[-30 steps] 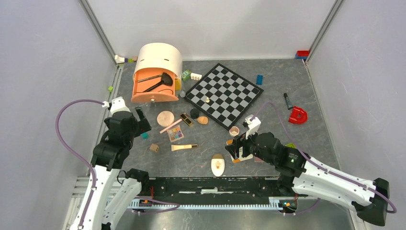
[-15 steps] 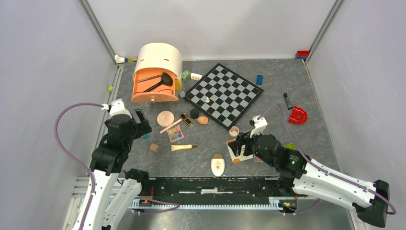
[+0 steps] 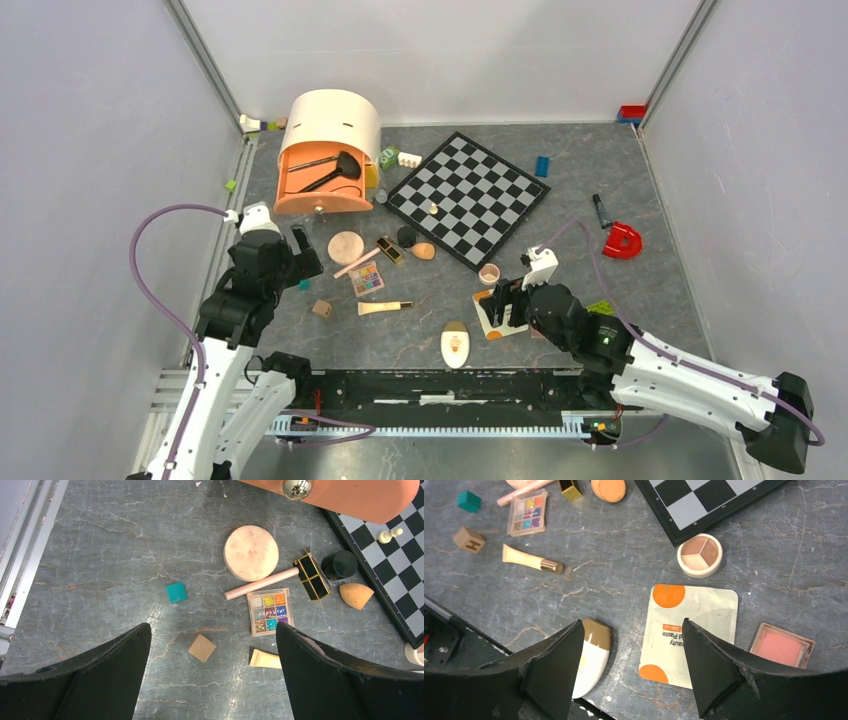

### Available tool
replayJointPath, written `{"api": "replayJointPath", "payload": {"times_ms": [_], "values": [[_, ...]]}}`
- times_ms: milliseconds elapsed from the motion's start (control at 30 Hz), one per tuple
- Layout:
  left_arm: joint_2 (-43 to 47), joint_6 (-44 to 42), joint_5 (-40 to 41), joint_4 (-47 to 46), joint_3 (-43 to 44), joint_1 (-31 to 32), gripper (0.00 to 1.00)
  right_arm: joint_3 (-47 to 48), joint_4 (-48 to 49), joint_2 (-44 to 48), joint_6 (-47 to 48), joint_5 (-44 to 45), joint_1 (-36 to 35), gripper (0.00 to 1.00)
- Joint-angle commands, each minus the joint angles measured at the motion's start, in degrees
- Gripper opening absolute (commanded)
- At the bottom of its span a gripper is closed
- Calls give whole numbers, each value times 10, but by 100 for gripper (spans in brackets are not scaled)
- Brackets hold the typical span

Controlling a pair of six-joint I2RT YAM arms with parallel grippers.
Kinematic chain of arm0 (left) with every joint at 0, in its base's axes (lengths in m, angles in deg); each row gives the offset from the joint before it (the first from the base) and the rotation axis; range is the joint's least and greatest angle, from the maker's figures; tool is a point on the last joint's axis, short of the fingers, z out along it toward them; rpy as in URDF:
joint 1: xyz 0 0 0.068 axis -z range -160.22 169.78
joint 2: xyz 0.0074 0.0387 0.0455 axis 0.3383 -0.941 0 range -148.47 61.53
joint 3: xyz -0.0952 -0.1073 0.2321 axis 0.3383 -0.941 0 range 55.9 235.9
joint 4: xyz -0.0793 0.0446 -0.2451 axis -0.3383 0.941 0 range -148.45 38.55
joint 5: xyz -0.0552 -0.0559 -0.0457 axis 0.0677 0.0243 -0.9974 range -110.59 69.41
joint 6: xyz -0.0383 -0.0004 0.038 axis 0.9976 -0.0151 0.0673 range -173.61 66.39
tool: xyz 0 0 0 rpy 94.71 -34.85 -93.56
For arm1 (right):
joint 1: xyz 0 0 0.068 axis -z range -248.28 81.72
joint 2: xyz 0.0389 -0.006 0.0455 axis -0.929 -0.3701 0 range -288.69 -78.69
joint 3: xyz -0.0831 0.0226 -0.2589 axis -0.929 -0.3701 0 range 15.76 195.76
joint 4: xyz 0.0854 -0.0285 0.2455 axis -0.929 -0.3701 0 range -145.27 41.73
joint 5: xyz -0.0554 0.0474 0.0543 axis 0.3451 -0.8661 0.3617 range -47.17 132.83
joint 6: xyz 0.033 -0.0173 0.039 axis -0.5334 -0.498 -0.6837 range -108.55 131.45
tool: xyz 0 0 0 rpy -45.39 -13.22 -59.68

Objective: Organize the makeup
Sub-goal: Pick up the makeup tool from the center of the board.

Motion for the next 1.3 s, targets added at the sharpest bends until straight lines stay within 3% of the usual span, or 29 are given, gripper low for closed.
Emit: {"api": "replayJointPath", "payload": {"times_ms": [0, 133, 367, 567, 933, 1100, 1267], "values": [[-4, 18, 5, -21, -4, 0, 100, -6, 38, -13, 32, 23, 0, 79], [-8, 32, 12, -17, -5, 0, 100, 1, 47, -34, 70, 30, -1, 79], [-10, 41, -55, -26, -2, 0, 100, 13, 49, -83, 135, 35, 0, 80], [8, 84, -48, -32, -21, 0, 100, 16, 59, -117, 157, 26, 0, 80], [10, 149, -75, -63, -84, 0, 100, 24, 45, -124, 136, 17, 0, 80], [1, 160, -108, -73, -101, 0, 93, 27, 31, -123, 122, 21, -1, 80], [5, 168, -122, -84, -123, 1, 93, 45, 18, -144, 97, 16, 0, 80]]}}
